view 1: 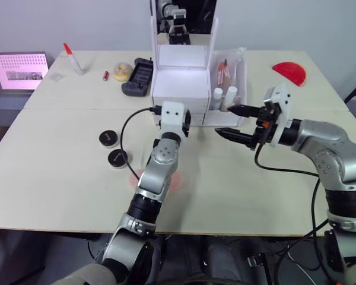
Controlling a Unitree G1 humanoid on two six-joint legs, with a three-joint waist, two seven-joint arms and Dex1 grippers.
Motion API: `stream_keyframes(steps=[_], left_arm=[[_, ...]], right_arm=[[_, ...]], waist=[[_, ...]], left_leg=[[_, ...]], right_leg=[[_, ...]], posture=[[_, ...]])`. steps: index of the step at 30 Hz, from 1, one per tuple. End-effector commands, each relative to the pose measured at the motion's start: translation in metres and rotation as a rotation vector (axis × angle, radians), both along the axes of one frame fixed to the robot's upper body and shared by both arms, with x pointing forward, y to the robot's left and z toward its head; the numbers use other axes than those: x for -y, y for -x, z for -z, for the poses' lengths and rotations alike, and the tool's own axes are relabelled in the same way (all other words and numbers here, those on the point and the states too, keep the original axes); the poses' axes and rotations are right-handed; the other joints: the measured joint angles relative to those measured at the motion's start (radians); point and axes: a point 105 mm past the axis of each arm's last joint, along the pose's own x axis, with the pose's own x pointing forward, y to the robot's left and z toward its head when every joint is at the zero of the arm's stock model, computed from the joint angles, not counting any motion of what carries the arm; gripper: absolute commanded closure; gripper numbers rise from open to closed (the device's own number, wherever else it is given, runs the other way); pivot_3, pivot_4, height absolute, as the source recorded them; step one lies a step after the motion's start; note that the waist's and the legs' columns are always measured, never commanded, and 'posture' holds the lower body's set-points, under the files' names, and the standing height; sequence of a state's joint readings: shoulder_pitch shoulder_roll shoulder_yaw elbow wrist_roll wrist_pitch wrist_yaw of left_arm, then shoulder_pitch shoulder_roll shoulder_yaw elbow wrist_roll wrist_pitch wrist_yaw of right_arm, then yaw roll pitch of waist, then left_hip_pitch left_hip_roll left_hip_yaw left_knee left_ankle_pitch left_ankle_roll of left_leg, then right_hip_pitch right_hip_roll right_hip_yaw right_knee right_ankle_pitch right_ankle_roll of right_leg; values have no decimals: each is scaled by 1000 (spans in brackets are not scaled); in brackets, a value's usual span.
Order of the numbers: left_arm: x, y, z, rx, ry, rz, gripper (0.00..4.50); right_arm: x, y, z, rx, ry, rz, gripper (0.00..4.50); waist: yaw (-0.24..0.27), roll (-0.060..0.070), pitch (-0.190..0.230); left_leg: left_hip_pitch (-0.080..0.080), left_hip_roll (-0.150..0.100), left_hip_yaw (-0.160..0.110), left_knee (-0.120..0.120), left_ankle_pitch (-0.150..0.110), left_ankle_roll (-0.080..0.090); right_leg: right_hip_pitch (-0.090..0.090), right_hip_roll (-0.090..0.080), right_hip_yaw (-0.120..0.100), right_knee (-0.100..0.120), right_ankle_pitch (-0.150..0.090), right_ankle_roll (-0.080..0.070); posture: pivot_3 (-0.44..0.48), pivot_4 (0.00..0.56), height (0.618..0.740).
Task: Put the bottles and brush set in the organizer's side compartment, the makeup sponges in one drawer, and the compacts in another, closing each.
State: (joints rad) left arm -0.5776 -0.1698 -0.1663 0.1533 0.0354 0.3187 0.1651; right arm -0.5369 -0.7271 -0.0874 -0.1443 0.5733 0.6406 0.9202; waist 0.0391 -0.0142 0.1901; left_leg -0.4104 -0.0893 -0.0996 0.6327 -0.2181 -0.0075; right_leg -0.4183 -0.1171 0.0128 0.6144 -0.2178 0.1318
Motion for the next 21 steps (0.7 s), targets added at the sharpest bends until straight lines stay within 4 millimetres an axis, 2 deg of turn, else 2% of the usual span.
stream_keyframes(steps=[1, 2, 12, 17, 21], left_arm=[[14, 5, -24, 82, 37, 38, 4027], [14, 5, -25, 87, 37, 42, 4247], [16, 10, -24, 98, 26, 62, 4245], [17, 26, -20, 116, 19, 134, 4245], [14, 51, -15, 137, -5, 188, 4245]], right_arm=[[0, 4, -17, 60, -8, -18, 0], [0, 5, -17, 59, -8, -19, 0], [-1, 5, -16, 54, -1, -26, 0], [-2, 6, -17, 56, 4, -33, 0], [-5, 10, -21, 64, 6, -48, 0]], waist=[[0, 0, 0], [-1, 0, 0], [0, 0, 0], [0, 0, 0], [-1, 0, 0]], left_leg=[[0, 0, 0, 0, 0, 0], [0, 0, 0, 0, 0, 0], [0, 0, 0, 0, 0, 0], [0, 0, 0, 0, 0, 0], [0, 0, 0, 0, 0, 1]], right_leg=[[0, 0, 0, 0, 0, 0], [0, 0, 0, 0, 0, 0], [0, 0, 0, 0, 0, 0], [0, 0, 0, 0, 0, 0], [0, 0, 0, 0, 0, 0]], posture=[[0, 150, 738], [0, 150, 738], [0, 150, 738], [0, 150, 738], [0, 150, 738]])
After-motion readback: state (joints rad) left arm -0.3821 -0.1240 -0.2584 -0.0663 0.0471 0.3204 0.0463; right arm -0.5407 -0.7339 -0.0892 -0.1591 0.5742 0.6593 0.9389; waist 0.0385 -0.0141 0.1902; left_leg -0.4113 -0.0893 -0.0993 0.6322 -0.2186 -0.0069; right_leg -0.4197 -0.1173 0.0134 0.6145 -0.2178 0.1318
